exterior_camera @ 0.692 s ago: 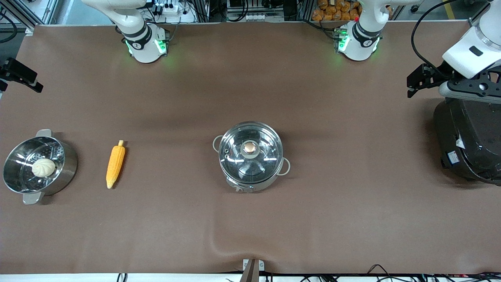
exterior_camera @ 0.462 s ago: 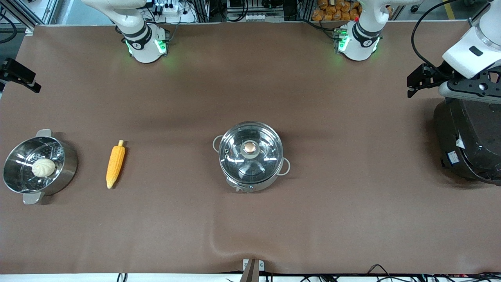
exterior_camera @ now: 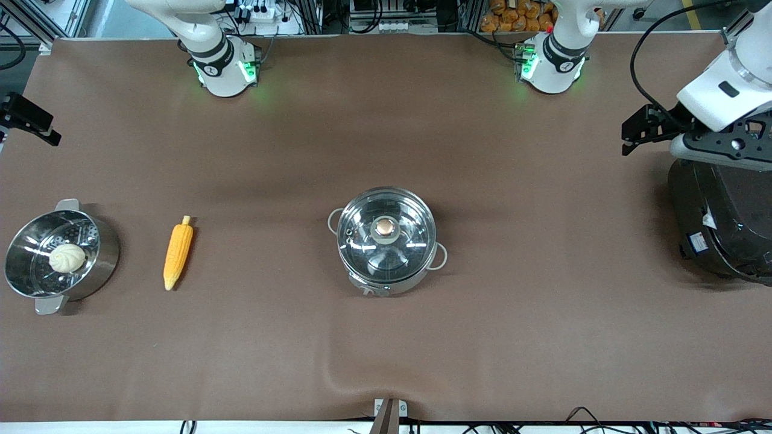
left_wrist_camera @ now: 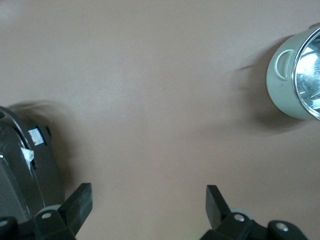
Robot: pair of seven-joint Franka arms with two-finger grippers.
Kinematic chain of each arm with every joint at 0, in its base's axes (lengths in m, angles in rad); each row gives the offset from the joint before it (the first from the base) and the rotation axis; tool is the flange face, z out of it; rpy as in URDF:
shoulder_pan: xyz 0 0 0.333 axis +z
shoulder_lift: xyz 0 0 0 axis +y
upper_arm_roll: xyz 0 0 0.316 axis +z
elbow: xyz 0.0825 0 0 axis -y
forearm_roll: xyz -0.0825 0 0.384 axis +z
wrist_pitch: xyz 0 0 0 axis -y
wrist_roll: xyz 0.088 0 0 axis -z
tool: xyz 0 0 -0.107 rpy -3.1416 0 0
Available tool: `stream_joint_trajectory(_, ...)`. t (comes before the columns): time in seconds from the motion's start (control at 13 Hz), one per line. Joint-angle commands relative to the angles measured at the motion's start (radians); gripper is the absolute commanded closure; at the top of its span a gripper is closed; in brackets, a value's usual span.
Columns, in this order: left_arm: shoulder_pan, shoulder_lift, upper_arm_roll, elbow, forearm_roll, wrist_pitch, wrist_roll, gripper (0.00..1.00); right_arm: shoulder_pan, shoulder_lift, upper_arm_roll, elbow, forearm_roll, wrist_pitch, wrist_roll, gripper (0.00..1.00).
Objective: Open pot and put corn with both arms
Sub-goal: 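Move the left gripper toward the glass lid while the right gripper reaches the corn, then lower the left gripper onto the lid knob while the right gripper reaches the corn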
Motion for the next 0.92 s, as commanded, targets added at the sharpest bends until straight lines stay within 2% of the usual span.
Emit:
stream_joint_trajectory(0.0, 0.001, 0.099, -0.004, 0.11, -0.07, -0.036, -0.05, 0.0, 0.004, -0.001, 0.0, -0.011, -0.012, 0.013, -0.01, 0.0)
stream_joint_trajectory(0.15, -0.055, 0.176, -0.019, 0.164, -0.074, -0.025, -0.174, 0.0, 0.013, 0.028, 0.0, -0.016, -0.009, 0.056, -0.007, 0.0)
stream_joint_trajectory(0.54, -0.283, 0.331, -0.019, 0.169, -0.054, 0.157, -0.505, 0.0, 0.066, 0.189, 0.0, -0.047, -0.006, 0.19, 0.022, 0.0)
stream_joint_trajectory(0.69, -0.365, 0.397, -0.01, 0.17, -0.045, 0.272, -0.608, 0.0, 0.066, 0.218, 0.0, -0.141, -0.005, 0.327, 0.024, 0.0)
stream_joint_trajectory(0.85, -0.448, 0.466, -0.004, 0.174, 0.01, 0.407, -0.743, 0.0, 0.049, 0.225, -0.002, -0.284, -0.006, 0.488, 0.024, 0.0)
